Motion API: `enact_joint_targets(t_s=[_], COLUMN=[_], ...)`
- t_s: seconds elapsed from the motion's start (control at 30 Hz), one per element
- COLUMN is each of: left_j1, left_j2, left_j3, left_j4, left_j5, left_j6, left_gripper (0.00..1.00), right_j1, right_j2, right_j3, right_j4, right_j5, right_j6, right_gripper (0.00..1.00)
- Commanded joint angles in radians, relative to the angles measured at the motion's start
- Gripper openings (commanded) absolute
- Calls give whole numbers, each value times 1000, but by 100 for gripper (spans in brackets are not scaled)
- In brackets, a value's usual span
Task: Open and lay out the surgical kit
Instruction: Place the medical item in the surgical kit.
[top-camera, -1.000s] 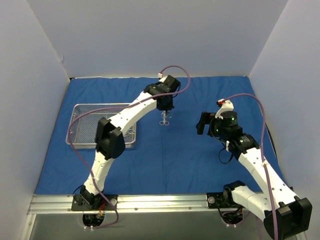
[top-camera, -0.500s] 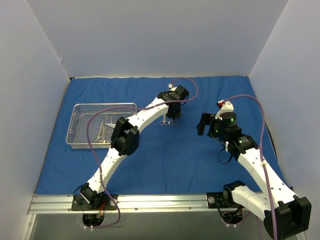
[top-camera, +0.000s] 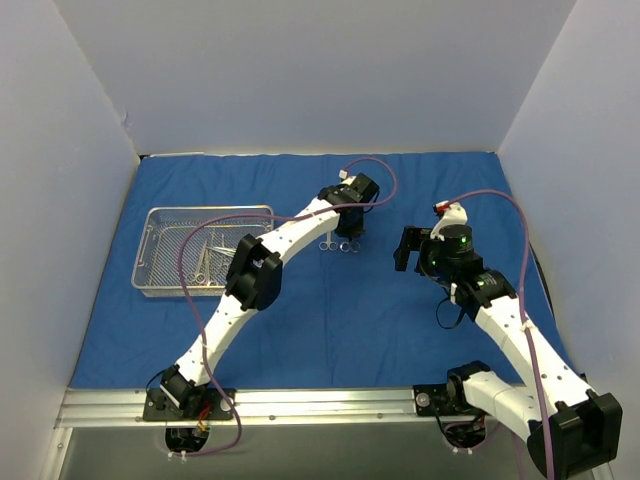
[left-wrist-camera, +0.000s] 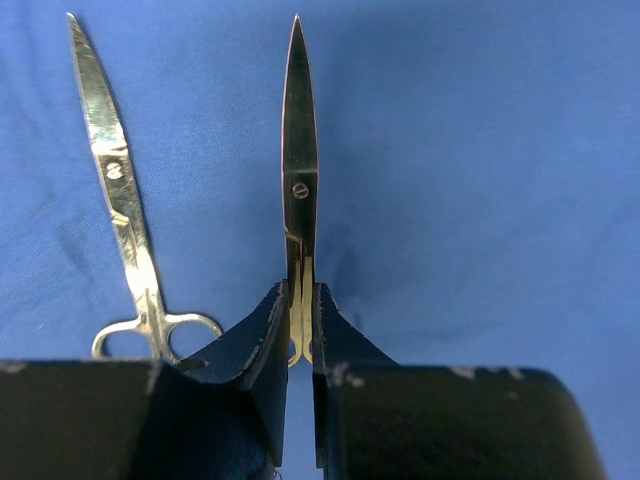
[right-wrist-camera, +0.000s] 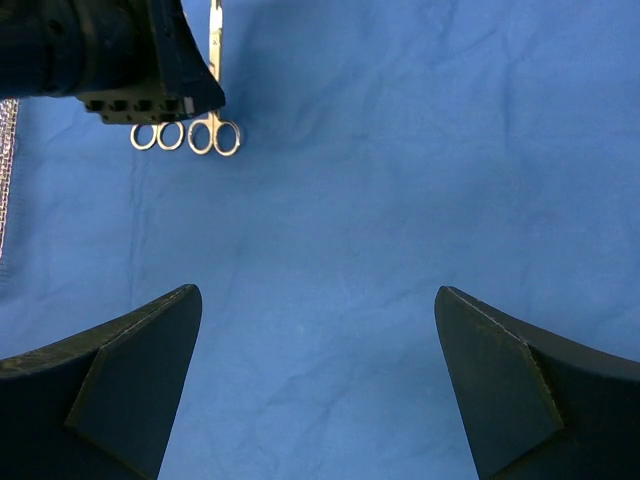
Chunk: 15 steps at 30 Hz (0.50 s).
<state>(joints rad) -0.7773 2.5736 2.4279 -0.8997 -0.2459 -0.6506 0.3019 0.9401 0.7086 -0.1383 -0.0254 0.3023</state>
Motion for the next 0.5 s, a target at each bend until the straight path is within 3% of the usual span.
enact_joint_targets(t_s=[0.0, 0.47], left_j1=[-2, 9], left_j2=[25, 49], left_j3=[57, 56], left_j4=[36, 61], left_j5=[0, -7], left_j6=[-7, -27], left_gripper=[2, 6], right_j1=[0, 2], right_j2=[-3, 2], right_j3=[-9, -11], right_j4=[17, 17], right_j5=[21, 18], right_j6=[4, 4], right_gripper=[97, 97])
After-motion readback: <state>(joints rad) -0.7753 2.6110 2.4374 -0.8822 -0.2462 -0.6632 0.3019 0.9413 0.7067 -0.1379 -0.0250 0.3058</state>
